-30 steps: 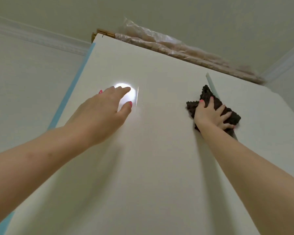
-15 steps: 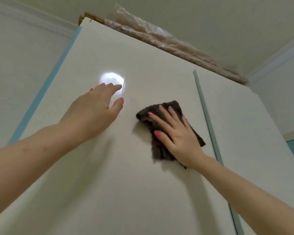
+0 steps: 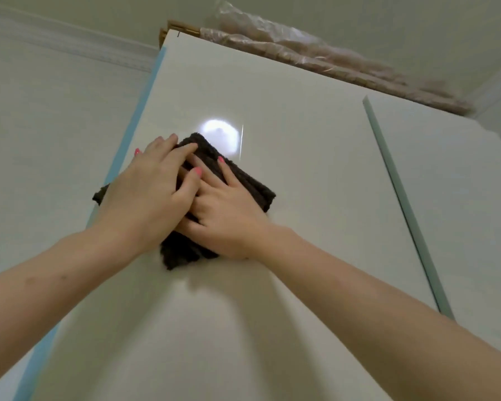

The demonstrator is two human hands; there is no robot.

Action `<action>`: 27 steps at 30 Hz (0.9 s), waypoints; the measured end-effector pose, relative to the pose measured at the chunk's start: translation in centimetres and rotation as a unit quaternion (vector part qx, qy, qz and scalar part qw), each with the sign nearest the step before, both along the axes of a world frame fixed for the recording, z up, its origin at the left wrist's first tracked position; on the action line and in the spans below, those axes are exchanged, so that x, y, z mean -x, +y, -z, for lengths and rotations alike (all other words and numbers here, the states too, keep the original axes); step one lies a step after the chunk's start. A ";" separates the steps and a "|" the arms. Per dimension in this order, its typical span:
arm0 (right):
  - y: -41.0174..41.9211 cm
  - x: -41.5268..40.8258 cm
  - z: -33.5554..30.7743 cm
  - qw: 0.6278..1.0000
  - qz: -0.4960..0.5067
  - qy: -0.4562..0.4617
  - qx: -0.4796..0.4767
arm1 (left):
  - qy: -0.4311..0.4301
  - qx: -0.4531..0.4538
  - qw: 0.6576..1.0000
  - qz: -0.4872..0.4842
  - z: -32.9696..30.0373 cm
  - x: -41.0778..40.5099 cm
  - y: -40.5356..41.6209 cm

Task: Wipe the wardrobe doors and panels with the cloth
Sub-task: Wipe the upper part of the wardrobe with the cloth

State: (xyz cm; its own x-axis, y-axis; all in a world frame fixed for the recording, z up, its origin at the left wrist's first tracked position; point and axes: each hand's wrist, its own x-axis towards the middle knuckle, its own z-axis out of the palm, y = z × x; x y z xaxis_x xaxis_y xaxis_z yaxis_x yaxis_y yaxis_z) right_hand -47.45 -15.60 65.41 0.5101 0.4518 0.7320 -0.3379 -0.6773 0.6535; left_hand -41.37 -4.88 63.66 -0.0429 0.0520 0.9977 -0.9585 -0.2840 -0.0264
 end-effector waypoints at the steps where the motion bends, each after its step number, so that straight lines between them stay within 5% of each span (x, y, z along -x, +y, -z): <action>1: -0.6 0.5 -1.7 1.000 0.007 -0.012 -0.009 | -0.012 -0.003 1.000 -0.006 0.1 0.0 0.0; 5: -1.5 1.7 -8.0 0.969 -0.024 -0.102 -0.222 | -0.027 -0.031 0.999 -0.022 0.8 -0.6 1.5; 8: 0.1 -0.1 -8.2 0.952 -0.015 -0.147 -0.269 | -0.015 -0.029 0.999 -0.035 1.3 -1.8 3.4; 13: 3.4 -2.6 -1.6 0.998 -0.006 -0.041 -0.048 | -0.024 0.013 1.000 -0.007 1.2 -1.8 3.8; 18: 1.0 -2.7 4.1 0.987 -0.066 0.049 0.135 | -0.037 -0.002 0.999 0.040 3.1 -2.0 4.4; 23: -0.5 -0.2 0.2 0.993 -0.031 -0.092 -0.062 | 0.007 -0.058 0.993 0.103 6.6 -4.8 7.1; 27: 2.2 -2.3 -0.3 0.945 -0.037 -0.222 -0.238 | 0.012 -0.089 0.991 0.096 8.6 -6.3 8.6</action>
